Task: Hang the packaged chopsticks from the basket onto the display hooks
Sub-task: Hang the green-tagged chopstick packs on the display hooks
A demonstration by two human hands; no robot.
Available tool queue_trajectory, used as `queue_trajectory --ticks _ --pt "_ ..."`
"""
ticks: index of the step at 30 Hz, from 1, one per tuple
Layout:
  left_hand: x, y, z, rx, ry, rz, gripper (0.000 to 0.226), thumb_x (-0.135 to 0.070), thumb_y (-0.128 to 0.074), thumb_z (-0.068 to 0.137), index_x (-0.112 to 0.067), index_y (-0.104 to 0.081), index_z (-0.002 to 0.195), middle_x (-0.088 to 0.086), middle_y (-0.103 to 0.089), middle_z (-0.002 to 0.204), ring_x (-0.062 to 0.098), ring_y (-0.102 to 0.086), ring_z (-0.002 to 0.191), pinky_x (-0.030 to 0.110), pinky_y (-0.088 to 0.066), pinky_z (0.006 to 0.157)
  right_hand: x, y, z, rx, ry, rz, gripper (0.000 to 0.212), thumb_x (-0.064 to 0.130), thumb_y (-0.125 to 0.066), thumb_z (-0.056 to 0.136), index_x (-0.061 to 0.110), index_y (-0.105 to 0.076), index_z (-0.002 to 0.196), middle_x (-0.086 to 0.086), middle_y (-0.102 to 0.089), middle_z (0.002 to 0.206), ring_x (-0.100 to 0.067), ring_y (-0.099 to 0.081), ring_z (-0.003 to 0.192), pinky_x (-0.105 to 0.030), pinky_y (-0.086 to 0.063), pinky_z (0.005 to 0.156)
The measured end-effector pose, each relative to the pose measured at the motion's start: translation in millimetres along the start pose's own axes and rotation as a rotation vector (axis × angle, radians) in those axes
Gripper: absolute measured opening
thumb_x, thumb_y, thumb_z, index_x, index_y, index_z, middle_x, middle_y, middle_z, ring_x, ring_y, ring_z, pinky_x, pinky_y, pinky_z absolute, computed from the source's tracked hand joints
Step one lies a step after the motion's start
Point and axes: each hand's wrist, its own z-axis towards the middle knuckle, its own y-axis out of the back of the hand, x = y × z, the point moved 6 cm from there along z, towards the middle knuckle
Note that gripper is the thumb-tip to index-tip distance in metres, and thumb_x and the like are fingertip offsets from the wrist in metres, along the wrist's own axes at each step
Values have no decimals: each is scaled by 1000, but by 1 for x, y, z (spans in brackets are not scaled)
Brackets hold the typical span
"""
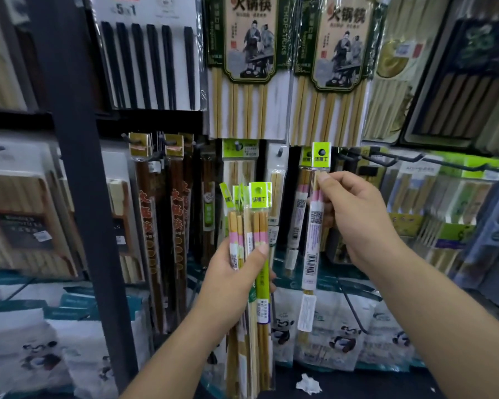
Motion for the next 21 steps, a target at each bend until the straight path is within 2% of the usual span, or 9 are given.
queue_trajectory --ticks 3,7,10,13,16,19,21 --pt "1 -5 -1 10 14 -14 17 -53 -68 82 -42 -68 95 22 -72 87 30 -73 72 32 -59 62 -2 2 2 -3 -13 -1 39 28 -60 102 27 -69 65 7 -56 59 -6 -51 48 -20 -43 44" --pt "4 -7 -1 17 20 -21 14 -52 -68 85 -43 -67 95 17 -73 82 33 -72 72 40 -60 65 -3 2 4 5 -35 -5 42 29 -60 102 28 -69 61 9 -54 55 -6 -50 47 -19 -43 44" --pt "5 -6 0 9 19 -19 15 -52 -68 84 -43 -67 96 15 -73 82 33 -73 71 40 -61 65 -5 2 8 -2 -51 -15 42 31 -61 101 27 -69 61 7 -55 57 -8 -49 49 -21 -42 45" --pt "4 -7 0 5 17 -21 15 -52 -69 83 -43 -67 95 15 -73 82 32 -73 71 38 -60 63 -10 2 12 -15 -81 -51 37 34 -61 101 23 -71 67 1 -60 65 -12 -54 57 -22 -47 48" --pt "3 -9 1 5 21 -38 16 -51 -69 82 -41 -68 94 16 -73 82 31 -73 70 37 -60 62 -19 2 14 -21 -117 -134 35 40 -60 101 12 -73 84 -10 -68 76 -17 -61 67 -18 -50 51" --pt "3 -10 1 0 22 -51 19 -52 -71 78 -40 -69 94 19 -73 85 30 -73 72 35 -60 62 -25 5 15 -49 -103 -214 28 42 -61 100 21 -75 86 -8 -74 88 -19 -70 82 -28 -58 66" --pt "3 -11 0 5 21 -56 21 -52 -71 78 -39 -69 95 20 -72 86 30 -73 73 35 -60 63 -26 11 14 -88 -57 -334 20 42 -64 98 25 -71 90 -3 -73 88 -17 -69 87 -29 -55 72"
